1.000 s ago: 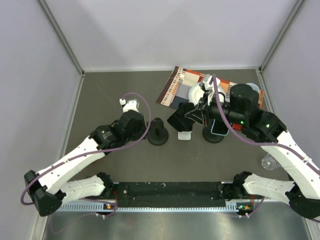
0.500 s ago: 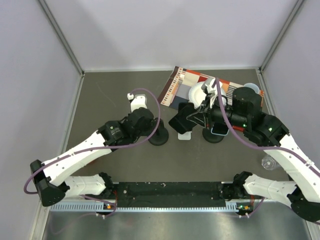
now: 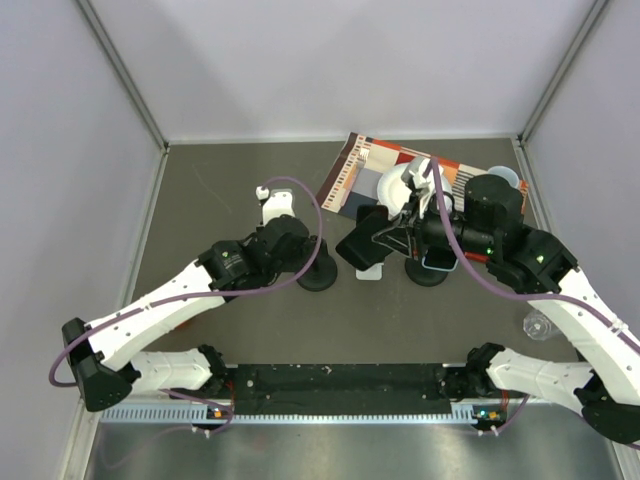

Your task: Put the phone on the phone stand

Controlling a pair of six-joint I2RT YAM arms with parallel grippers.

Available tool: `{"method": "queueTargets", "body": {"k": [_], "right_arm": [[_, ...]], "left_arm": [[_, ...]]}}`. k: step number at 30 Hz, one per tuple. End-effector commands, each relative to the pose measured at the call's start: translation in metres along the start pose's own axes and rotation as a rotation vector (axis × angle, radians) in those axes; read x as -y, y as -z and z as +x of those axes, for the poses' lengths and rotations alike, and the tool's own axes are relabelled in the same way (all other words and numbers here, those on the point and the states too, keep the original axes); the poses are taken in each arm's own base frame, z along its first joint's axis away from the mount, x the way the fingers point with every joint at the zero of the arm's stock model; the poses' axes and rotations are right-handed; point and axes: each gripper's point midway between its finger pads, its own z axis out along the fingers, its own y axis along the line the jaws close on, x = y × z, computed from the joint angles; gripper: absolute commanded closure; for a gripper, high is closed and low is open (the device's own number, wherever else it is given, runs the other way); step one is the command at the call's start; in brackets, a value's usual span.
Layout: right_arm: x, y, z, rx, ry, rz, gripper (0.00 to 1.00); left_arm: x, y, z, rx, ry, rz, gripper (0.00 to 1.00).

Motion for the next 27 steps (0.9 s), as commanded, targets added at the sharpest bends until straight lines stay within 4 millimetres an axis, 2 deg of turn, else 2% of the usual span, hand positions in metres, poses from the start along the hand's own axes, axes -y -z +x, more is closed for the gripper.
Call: {"method": "queueTargets", "body": {"k": [1, 5, 9, 12, 27], "right_arm": [[-0.0107, 0.0069, -0.0356, 0.129, 0.058, -0.042, 1.0], [-0.0103, 0.0063, -0.0354, 0.128, 0.057, -0.041, 1.0], [-0.0114, 0.0059, -0.0353, 0.127, 0.058, -0.048, 1.0], [-0.0127, 0.004, -0.035, 0.123, 0.058, -0.06, 1.0], [-0.0159, 0.0024, -0.0337, 0.116, 0.067, -0.083, 1.0]], "left_arm": [[0.0068, 0.0015, -0.0138, 0.04, 0.003, 0.014, 0.64], [0.006, -0.0005, -0.0118, 0.036, 0.001, 0.005, 0.65], [0.0005, -0.0022, -0.0059, 0.033, 0.006, -0.007, 0.58], [-0.0016, -0.0023, -0.0067, 0.047, 0.008, -0.009, 0.58], [-0.0002, -0.0076, -0.0051, 0.037, -0.032, -0.016, 0.72]]}}
